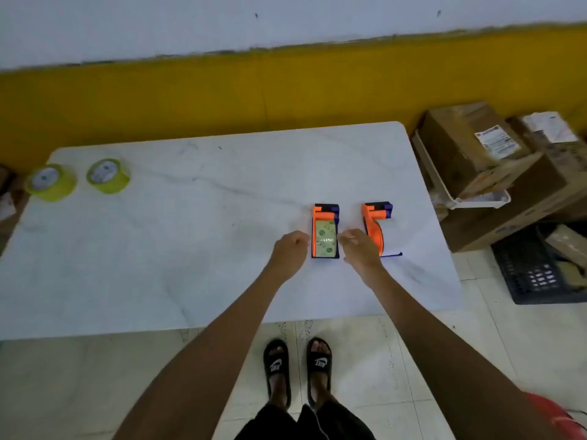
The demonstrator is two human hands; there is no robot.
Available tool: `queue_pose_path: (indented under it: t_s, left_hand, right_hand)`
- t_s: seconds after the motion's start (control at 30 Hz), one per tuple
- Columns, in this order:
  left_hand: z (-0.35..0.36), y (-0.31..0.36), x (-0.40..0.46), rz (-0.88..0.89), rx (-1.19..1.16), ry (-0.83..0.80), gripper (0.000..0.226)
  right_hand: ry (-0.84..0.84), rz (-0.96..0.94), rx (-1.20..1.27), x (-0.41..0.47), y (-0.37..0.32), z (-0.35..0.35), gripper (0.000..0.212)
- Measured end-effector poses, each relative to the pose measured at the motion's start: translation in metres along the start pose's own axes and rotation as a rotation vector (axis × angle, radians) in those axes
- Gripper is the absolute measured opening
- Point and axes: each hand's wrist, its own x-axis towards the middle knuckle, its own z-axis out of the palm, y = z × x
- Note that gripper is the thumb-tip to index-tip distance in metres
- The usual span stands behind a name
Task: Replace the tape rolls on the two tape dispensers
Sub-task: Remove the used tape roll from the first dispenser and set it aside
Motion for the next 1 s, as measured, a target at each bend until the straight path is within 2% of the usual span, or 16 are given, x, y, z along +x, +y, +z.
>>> queue_pose_path:
  t_s: [0.07,0.17,0.2,0.33,0.53,0.7,0.87,1.0]
  left_hand:
    - [0.003,0.009,0.007,-0.026,-0.004,-0.014,0.038]
    - [0.007,0.02,0.013,-0.131,-0.144,-0.049,0.046]
    - [0.007,0.022,0.018,-0.166,-0.2,-0.067,0.045]
    - [0.007,0.022,0.032,-0.213,-0.325,-0.032,0.018]
    - [-0.007,0.052,0.035,-0.257,-0.538,-0.021,0.018]
    - [-0.009,0.055,0.041,-0.269,-0.552,0.008,0.017]
    - [-0.01,0.05,0.042,-0.28,-0.566,0.004,0.021]
    - [-0.012,0.043,0.044,-0.296,-0.569,-0.001,0.022]
  right_hand:
    - [0.012,0.01,0.018,0.007,-0.002,0.003,0.026]
    - [-0.009,-0.003,0.018,0.012,-0.002,0.009,0.022]
    - [-0.008,-0.008,0.015,0.013,-0.004,0.01,0.023]
    - [0.019,-0.057,0.01,0.02,-0.006,0.01,0.022]
    - [0.012,-0.084,0.133,0.026,-0.02,0.004,0.004]
    - [-0.009,-0.035,0.195,0.027,-0.028,0.005,0.023]
    - [0.029,-0.059,0.115,0.025,-0.024,0.002,0.018]
    - [0.122,-0.028,0.122,0.029,-0.013,-0.017,0.017]
